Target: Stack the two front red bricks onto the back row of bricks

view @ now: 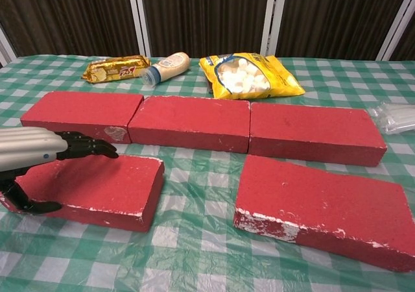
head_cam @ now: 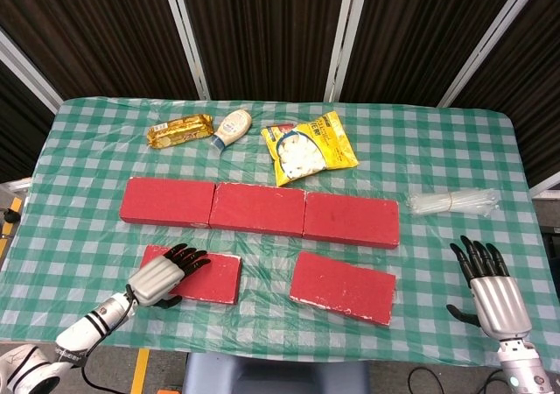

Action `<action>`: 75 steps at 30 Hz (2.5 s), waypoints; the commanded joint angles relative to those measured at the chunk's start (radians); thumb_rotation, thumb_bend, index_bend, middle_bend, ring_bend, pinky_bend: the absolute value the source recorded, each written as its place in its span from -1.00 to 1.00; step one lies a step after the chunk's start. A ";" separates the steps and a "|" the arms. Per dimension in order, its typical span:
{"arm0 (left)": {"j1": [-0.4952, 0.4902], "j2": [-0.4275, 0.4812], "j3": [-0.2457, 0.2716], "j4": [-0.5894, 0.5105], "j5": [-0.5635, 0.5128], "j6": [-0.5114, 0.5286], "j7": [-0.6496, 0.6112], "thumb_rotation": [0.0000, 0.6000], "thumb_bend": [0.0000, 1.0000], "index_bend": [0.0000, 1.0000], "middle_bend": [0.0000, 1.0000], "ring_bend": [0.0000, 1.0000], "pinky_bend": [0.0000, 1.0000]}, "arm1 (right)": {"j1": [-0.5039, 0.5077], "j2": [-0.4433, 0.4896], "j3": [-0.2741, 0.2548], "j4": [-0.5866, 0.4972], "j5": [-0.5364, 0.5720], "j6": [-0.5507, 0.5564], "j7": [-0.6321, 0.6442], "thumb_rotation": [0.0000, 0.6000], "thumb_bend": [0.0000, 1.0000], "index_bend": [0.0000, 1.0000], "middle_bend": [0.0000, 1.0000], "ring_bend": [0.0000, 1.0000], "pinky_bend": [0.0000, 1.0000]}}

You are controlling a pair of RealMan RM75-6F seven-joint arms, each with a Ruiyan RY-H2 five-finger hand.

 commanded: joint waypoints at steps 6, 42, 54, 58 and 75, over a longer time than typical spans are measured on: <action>-0.020 0.007 0.008 -0.006 -0.027 -0.029 0.011 1.00 -0.33 -1.00 -1.00 -1.00 -1.00 | 0.001 0.000 0.000 -0.001 0.004 -0.002 -0.002 1.00 -0.81 -1.00 -1.00 -1.00 -1.00; -0.115 0.046 0.019 -0.038 -0.081 -0.112 -0.131 1.00 -0.33 -1.00 -1.00 -1.00 -1.00 | 0.005 0.000 -0.005 -0.009 0.009 -0.011 -0.015 1.00 -0.81 -1.00 -1.00 -1.00 -1.00; -0.138 0.051 0.021 -0.043 -0.128 -0.163 -0.104 1.00 -0.33 -1.00 -1.00 -1.00 -1.00 | 0.006 -0.001 -0.005 -0.009 0.010 -0.011 -0.016 1.00 -0.81 -1.00 -1.00 -1.00 -1.00; -0.142 0.052 0.020 -0.043 -0.142 -0.173 -0.098 1.00 -0.33 -1.00 -1.00 -1.00 -1.00 | 0.007 -0.003 -0.006 -0.008 0.010 -0.014 -0.019 1.00 -0.81 -1.00 -1.00 -1.00 -1.00; -0.171 0.046 0.013 -0.021 -0.193 -0.231 -0.102 1.00 -0.33 -1.00 -1.00 -1.00 -0.95 | 0.008 -0.006 -0.006 -0.009 0.014 -0.017 -0.025 1.00 -0.81 -1.00 -1.00 -1.00 -1.00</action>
